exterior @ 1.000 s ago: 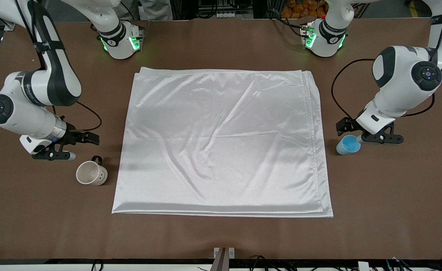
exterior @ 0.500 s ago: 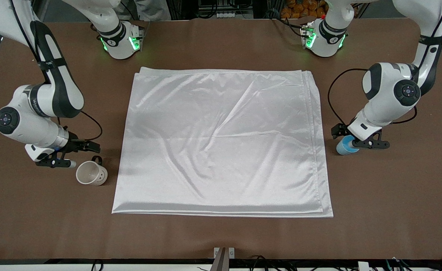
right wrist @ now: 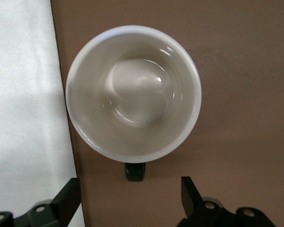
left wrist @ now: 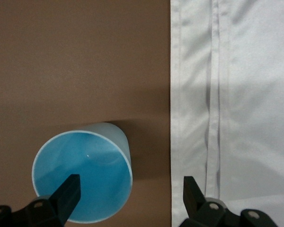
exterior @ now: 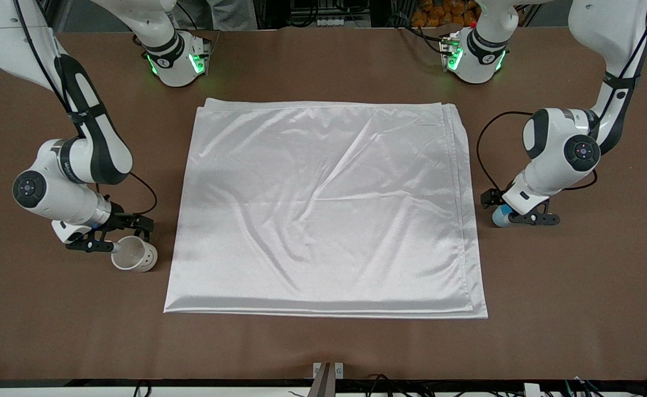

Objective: Place blue cup into white mug on cloth

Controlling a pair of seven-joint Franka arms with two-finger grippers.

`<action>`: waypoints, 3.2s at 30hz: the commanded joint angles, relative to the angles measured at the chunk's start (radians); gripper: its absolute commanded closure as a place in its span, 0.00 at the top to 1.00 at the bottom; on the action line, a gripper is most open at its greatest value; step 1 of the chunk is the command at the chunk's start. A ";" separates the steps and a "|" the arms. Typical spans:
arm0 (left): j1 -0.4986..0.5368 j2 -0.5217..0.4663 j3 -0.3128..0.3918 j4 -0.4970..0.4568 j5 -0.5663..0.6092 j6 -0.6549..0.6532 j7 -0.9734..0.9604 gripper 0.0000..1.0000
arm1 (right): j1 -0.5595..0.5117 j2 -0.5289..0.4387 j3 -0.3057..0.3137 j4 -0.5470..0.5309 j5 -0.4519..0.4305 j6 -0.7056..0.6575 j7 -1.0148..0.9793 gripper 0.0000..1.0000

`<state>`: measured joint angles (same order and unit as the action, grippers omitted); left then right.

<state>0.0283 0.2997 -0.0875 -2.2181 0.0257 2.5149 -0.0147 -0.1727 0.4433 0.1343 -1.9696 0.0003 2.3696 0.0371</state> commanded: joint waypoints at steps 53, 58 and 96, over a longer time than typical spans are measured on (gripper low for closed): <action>0.004 0.041 0.009 0.023 0.026 0.074 0.012 0.00 | 0.288 -0.078 0.022 0.153 -0.043 -0.161 0.282 0.00; 0.005 -0.005 0.011 0.040 0.026 0.025 0.018 0.00 | 0.383 -0.063 0.022 0.187 -0.042 -0.161 0.400 0.00; 0.015 -0.217 -0.087 0.242 0.028 -0.315 -0.028 0.00 | 0.917 0.282 0.013 0.514 -0.074 -0.118 0.722 0.00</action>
<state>0.0383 0.0927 -0.1319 -1.9916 0.0335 2.2234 -0.0216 0.7208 0.6809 0.1559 -1.5040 -0.0334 2.2408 0.7394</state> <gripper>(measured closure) 0.956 0.815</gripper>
